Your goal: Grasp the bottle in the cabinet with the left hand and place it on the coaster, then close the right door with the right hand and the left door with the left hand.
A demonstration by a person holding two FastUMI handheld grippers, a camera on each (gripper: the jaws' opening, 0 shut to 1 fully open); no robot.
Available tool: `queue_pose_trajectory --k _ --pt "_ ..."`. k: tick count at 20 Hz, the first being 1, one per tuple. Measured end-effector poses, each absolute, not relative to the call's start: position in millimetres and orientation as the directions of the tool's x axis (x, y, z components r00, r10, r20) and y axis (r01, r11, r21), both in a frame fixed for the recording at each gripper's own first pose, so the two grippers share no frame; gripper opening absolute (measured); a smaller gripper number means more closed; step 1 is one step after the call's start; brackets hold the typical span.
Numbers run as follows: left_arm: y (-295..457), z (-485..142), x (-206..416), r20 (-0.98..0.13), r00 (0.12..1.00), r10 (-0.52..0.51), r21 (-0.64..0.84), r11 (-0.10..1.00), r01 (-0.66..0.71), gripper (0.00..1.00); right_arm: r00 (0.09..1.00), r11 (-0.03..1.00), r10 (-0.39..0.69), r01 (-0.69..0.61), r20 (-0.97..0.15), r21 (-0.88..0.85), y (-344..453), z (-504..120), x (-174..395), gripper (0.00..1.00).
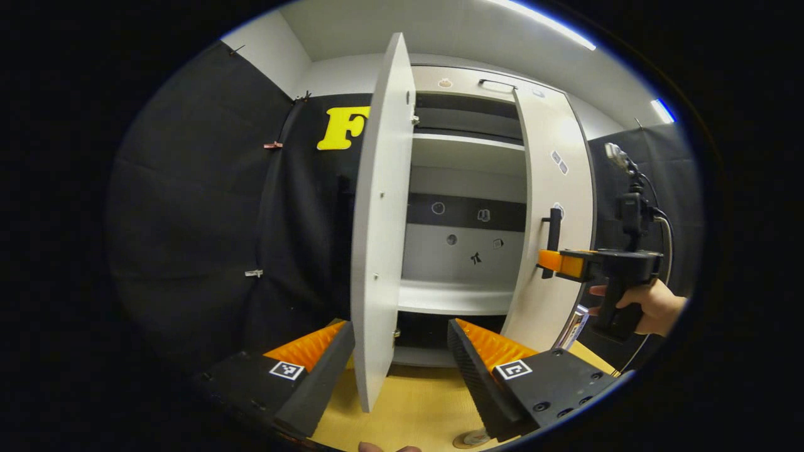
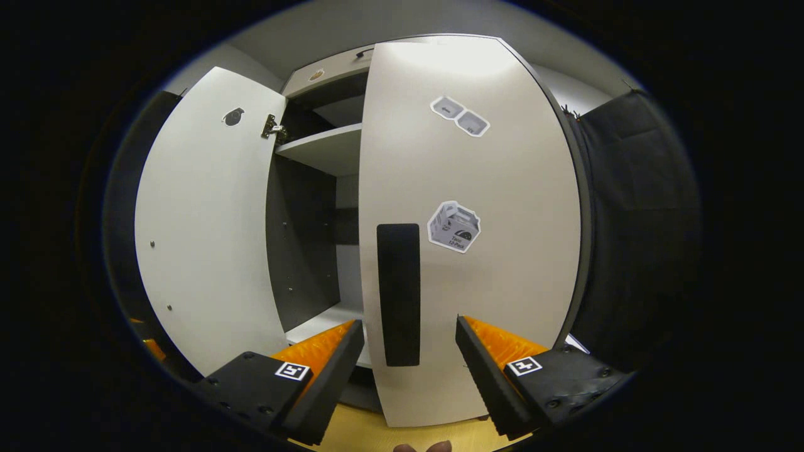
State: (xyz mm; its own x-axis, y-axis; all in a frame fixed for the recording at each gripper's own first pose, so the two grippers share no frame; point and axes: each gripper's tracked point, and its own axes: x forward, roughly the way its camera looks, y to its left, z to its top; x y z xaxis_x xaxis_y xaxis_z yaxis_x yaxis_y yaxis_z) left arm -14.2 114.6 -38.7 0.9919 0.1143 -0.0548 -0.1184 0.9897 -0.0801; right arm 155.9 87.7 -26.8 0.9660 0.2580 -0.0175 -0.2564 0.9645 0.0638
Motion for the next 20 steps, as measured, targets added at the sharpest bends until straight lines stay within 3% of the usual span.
queue_pose_trajectory --k 6,10,20 --pt "185 -29 -1 -0.05 0.987 0.154 0.003 0.988 -0.154 0.95 0.977 0.973 0.213 -0.211 -0.011 0.092 79 -24 116 0.98" --pt "208 -19 24 -0.045 0.987 0.153 -0.023 0.988 -0.154 0.95 0.982 0.978 0.188 -0.184 -0.034 0.104 74 -32 94 0.98" --pt "162 -19 31 -0.036 0.998 0.042 -0.072 0.996 -0.045 0.94 0.984 0.985 0.165 -0.161 -0.062 0.069 58 -34 72 0.98"
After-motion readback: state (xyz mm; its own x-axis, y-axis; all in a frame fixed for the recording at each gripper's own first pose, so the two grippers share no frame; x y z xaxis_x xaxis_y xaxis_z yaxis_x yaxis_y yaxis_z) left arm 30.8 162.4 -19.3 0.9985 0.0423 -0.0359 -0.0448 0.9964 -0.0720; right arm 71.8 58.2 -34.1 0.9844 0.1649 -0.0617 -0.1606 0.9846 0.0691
